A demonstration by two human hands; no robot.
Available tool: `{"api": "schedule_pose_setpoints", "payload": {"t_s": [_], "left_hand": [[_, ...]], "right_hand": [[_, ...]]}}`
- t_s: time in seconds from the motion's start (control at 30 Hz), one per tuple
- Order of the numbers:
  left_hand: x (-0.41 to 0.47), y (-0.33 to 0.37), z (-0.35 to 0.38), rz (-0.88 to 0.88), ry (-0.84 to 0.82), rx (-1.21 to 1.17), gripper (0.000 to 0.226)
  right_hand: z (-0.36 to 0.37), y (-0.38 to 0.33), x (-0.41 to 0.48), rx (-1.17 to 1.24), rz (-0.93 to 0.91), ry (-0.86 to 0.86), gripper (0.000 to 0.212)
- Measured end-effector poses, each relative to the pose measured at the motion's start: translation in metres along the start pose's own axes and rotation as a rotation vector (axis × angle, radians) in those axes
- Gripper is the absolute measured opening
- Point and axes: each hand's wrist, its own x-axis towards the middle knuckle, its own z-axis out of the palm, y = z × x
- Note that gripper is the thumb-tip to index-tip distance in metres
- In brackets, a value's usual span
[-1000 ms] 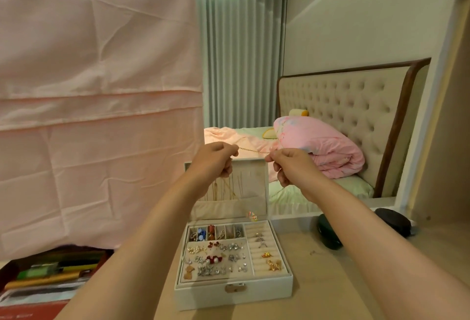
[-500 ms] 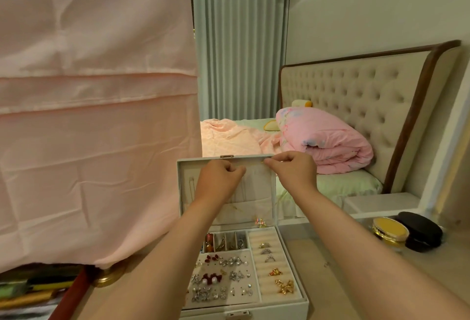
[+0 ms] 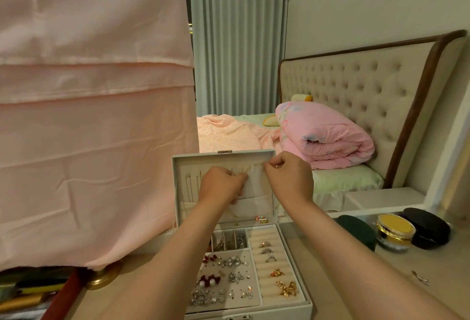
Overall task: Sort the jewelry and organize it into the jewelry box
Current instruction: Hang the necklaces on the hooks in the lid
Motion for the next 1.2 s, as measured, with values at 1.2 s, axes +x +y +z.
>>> {"api": "schedule_pose_setpoints", "payload": {"t_s": [1.2], "left_hand": [[-0.027, -0.02, -0.007, 0.377, -0.169, 0.69, 0.034]], "right_hand": [[-0.032, -0.047, 0.025, 0.223, 0.075, -0.485, 0.016]]}}
